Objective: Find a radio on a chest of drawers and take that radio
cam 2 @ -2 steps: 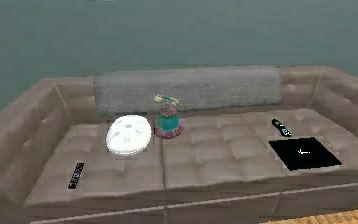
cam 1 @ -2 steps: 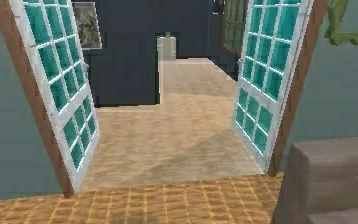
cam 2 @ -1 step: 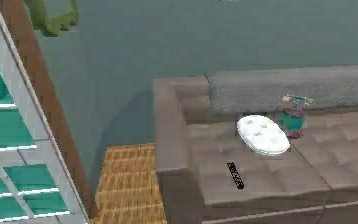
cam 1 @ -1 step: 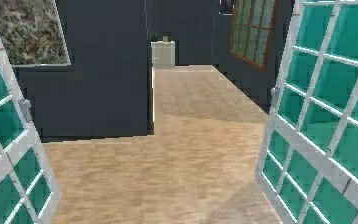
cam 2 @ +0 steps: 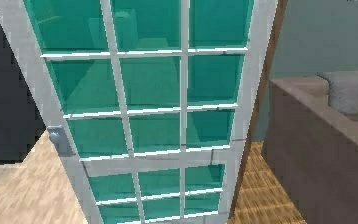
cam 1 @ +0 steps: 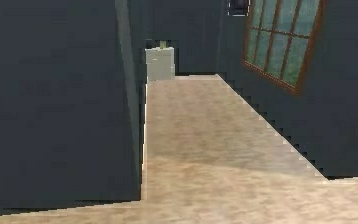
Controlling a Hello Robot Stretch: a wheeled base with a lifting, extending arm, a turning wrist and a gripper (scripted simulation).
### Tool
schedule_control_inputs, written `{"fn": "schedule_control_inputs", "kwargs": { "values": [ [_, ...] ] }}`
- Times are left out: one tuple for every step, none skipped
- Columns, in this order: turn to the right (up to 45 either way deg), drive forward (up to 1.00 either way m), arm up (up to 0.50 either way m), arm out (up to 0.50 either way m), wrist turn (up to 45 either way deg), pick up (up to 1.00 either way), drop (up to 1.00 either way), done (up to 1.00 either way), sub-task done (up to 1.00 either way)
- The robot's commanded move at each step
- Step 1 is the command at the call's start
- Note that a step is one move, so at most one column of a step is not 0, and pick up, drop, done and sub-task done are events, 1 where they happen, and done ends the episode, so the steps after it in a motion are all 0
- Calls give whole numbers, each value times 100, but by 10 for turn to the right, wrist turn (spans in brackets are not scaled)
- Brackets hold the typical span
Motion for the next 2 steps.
{"fn": "schedule_control_inputs", "kwargs": {
  "values": [
    [30, 0, 0, 0, 0, 0, 0, 0, 0],
    [0, 80, 0, 0, 0, 0, 0, 0, 0]
  ]
}}
